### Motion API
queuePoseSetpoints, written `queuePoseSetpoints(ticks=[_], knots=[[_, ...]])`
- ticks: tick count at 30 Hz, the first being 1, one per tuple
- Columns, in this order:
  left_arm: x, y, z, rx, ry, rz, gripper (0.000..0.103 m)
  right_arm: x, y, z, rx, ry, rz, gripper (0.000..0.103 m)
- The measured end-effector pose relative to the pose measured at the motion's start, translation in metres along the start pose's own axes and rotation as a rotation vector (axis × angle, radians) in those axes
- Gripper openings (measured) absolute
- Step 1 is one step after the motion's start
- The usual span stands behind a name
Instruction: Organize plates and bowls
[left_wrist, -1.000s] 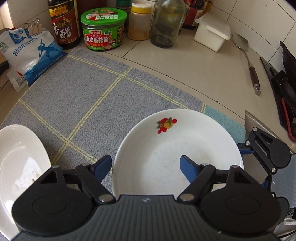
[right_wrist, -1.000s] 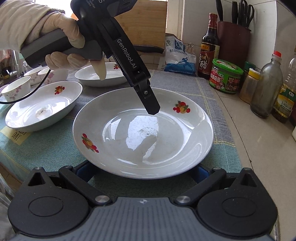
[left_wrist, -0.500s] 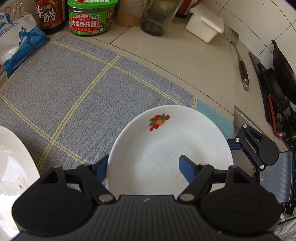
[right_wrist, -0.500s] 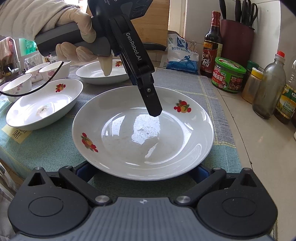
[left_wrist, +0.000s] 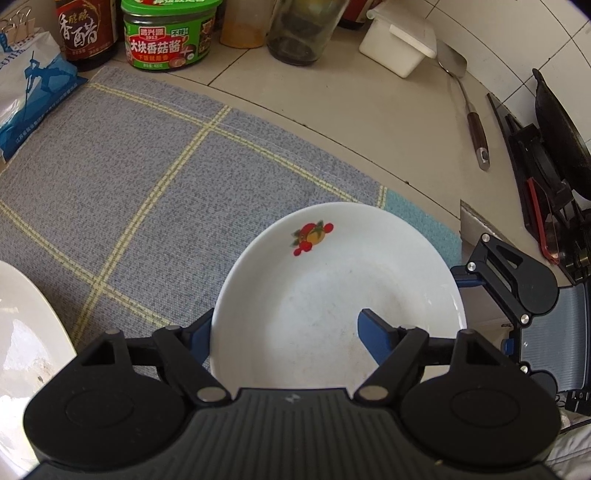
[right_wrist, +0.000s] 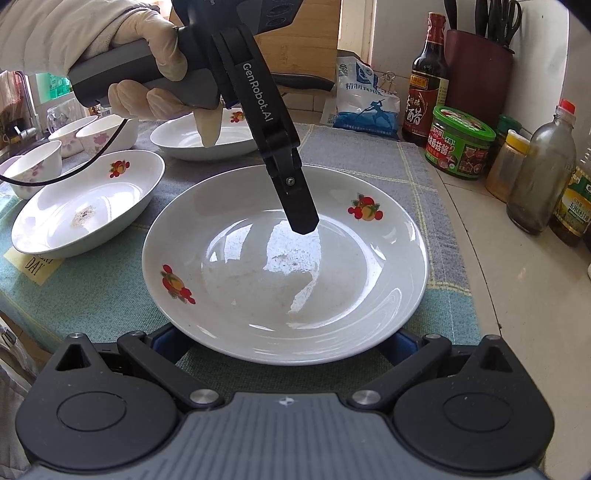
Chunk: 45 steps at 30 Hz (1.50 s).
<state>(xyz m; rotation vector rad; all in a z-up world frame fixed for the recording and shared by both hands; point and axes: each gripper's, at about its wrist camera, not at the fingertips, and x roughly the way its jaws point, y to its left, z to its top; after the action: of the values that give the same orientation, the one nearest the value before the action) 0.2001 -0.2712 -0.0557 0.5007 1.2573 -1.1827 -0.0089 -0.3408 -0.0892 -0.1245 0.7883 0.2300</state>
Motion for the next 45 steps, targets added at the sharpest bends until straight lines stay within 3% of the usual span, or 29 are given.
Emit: queuePoseSetpoints(ticks=[8, 21, 33, 45], knots=[[-0.01, 0.003, 0.007, -0.009, -0.042, -0.004, 0.078, -0.003, -0.011, 0.01, -0.019, 0.007, 0.011, 0.103], [-0.009, 0.026, 0.049, -0.047, -0.093, 0.026, 0.078, 0.017, -0.053, 0.038, -0.076, 0.005, 0.027, 0.103], [0.004, 0.051, 0.084, -0.072, -0.107, 0.054, 0.078, 0.044, -0.09, 0.055, -0.084, 0.001, 0.051, 0.103], [0.013, 0.061, 0.089, -0.078, -0.095, 0.049, 0.078, 0.057, -0.097, 0.058, -0.076, 0.016, 0.055, 0.103]])
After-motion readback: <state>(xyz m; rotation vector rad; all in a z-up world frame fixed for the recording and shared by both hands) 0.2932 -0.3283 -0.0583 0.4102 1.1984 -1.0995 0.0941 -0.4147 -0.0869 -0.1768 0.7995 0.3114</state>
